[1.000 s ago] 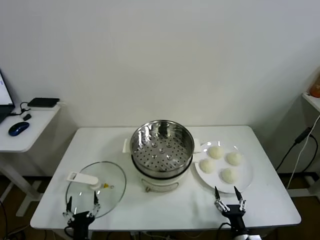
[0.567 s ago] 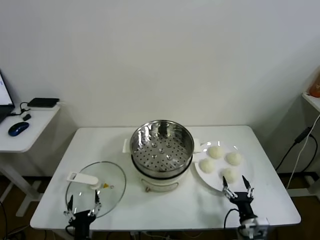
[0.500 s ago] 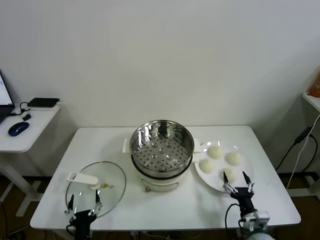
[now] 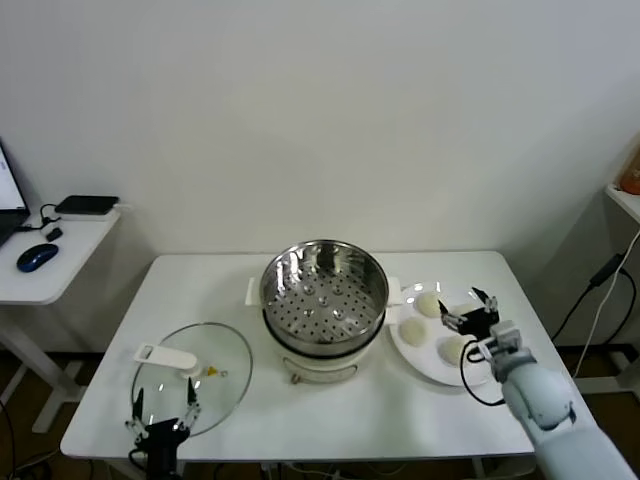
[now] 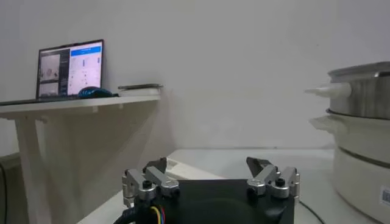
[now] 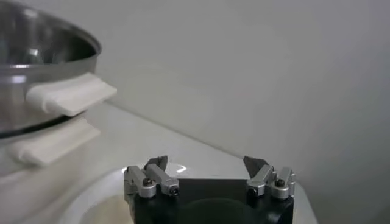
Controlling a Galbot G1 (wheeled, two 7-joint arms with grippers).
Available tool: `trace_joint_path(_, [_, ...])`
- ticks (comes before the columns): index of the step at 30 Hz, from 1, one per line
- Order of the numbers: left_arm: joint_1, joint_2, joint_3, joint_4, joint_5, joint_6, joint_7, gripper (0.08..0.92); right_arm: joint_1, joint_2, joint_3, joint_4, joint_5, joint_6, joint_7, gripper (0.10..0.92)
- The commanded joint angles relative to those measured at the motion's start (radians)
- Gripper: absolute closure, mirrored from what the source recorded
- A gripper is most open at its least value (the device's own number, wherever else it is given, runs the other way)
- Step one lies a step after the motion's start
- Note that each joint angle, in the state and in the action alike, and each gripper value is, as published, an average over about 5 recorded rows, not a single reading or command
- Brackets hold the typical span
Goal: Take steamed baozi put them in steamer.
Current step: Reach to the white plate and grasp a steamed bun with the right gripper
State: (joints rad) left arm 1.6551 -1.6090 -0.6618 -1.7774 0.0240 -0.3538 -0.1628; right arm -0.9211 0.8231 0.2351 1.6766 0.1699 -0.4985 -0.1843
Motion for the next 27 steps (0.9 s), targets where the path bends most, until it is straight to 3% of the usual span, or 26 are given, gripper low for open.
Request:
trace_joint_path(1, [0.000, -0.004, 0.002, 0.005, 0.005, -0.004, 0.001, 0.177, 0.302, -0.231, -0.269, -0.044, -0.081, -0.207, -0.197, 0.203])
trace_joint_path(8, [0.001, -0.003, 0.009, 0.021, 0.021, -0.022, 0.001, 0.177, 0.802, -0.327, -0.832, -0.188, -0.068, -0.112, -0.434, 0.203])
trace_joint_path(17, [0.004, -0.005, 0.011, 0.032, 0.029, -0.041, 0.001, 0.177, 1.340, -0.250, -1.483, -0.385, -0.004, 0.156, -0.718, 0.203])
trace_joint_path(27, [-0.003, -0.003, 0.021, 0.049, 0.032, -0.048, 0.002, 0.177, 1.405, 0.004, -1.597, -0.713, 0.046, 0.372, -0.873, 0.203])
